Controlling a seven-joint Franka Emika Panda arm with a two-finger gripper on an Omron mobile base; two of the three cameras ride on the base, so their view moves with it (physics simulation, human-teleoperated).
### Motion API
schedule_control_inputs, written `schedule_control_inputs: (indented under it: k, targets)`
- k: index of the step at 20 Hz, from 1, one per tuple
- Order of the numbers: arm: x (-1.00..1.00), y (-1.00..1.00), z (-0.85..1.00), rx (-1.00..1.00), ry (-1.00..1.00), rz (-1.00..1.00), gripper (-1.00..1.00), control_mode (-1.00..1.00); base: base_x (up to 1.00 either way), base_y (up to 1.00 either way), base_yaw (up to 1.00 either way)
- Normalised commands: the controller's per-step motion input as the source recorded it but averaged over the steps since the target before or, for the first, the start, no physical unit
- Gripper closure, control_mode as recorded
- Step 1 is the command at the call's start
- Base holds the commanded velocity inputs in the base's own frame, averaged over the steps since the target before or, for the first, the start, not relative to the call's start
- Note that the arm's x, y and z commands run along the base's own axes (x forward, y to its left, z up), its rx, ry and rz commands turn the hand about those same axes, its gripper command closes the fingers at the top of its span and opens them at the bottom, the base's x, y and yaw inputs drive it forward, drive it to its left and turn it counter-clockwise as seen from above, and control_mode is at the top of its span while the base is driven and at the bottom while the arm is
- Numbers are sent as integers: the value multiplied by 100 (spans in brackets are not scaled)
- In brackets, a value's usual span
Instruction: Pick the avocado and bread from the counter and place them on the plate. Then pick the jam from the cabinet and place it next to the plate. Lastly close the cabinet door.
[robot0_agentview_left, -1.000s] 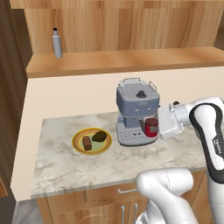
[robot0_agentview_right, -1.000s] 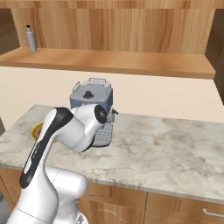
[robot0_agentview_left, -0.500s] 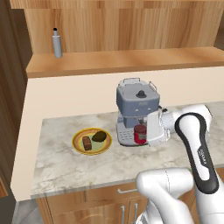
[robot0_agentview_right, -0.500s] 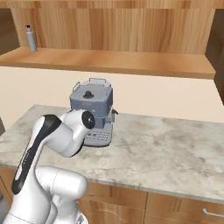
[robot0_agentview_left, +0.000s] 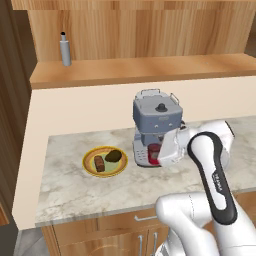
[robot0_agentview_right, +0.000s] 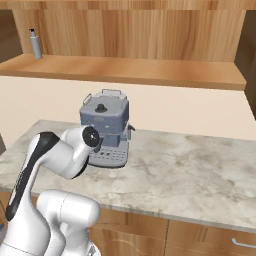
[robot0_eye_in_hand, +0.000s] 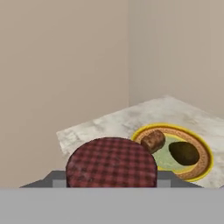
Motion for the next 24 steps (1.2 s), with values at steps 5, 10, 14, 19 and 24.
schedule_control_inputs:
  k: [5,10,14,19,24]
  targets:
    - [0,39,-15,0,0,-21,100,-100,0,0,0]
    - [-1,45,-22,-1,0,-21,100,-100,0,0,0]
    - [-10,43,-24,-2,0,-23,100,-100,0,0,0]
    - [-21,34,-26,-1,0,-26,100,-100,0,0,0]
    - [-20,34,-33,0,0,-31,100,-100,0,0,0]
